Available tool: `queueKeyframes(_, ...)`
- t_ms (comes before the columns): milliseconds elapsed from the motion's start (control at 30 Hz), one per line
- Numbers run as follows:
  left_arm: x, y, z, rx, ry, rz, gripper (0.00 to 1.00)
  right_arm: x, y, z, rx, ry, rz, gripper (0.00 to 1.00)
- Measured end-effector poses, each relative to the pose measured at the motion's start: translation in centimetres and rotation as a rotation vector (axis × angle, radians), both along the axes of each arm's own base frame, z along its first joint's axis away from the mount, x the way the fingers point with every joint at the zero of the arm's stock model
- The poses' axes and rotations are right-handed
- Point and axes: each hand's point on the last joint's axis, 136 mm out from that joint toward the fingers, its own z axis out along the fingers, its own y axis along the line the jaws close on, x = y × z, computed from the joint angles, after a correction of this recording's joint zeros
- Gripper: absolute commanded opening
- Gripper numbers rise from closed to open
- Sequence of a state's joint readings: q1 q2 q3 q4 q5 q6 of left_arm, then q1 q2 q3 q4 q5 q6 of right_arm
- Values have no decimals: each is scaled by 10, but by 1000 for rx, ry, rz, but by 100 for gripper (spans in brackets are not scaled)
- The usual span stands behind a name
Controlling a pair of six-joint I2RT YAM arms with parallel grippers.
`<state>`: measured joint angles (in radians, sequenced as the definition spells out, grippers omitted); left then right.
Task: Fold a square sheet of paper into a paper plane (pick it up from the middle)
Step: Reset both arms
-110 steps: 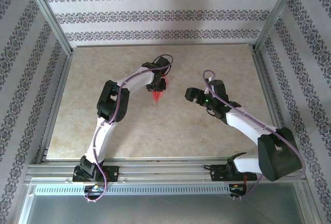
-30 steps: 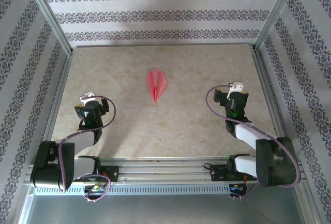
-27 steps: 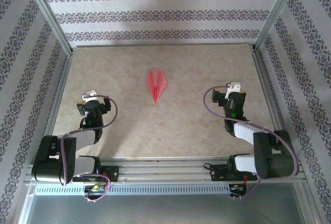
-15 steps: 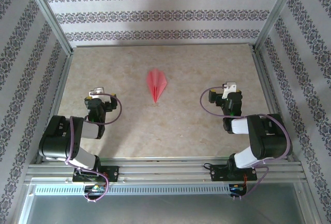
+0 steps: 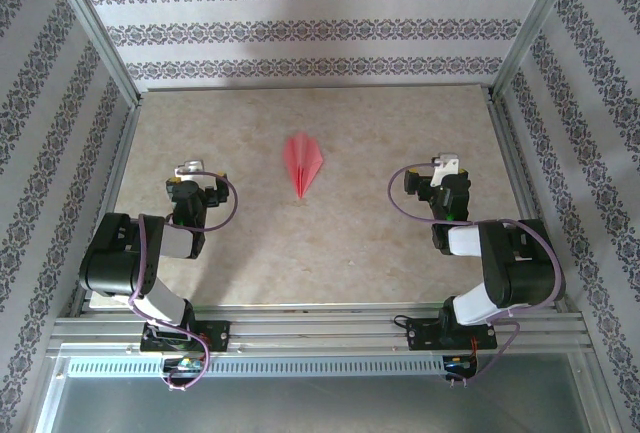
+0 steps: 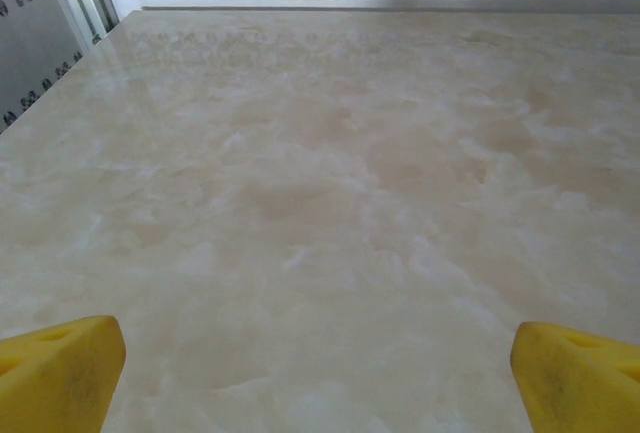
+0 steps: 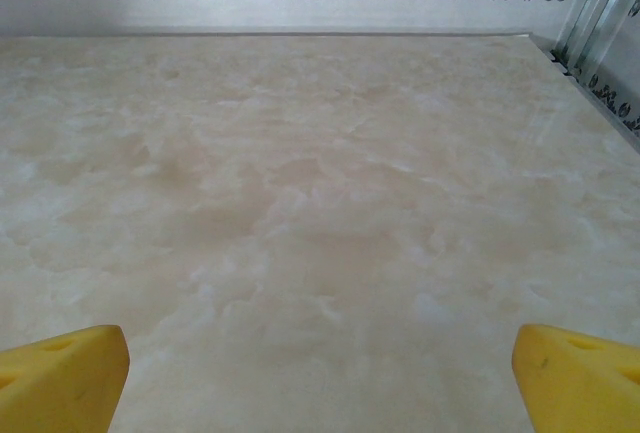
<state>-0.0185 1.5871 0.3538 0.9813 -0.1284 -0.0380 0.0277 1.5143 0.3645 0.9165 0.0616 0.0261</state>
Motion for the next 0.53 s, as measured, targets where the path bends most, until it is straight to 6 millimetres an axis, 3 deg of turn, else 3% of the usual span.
queueKeyframes(533, 1, 0, 2, 5, -7, -2, 99, 0, 0, 0, 0, 0, 0, 98)
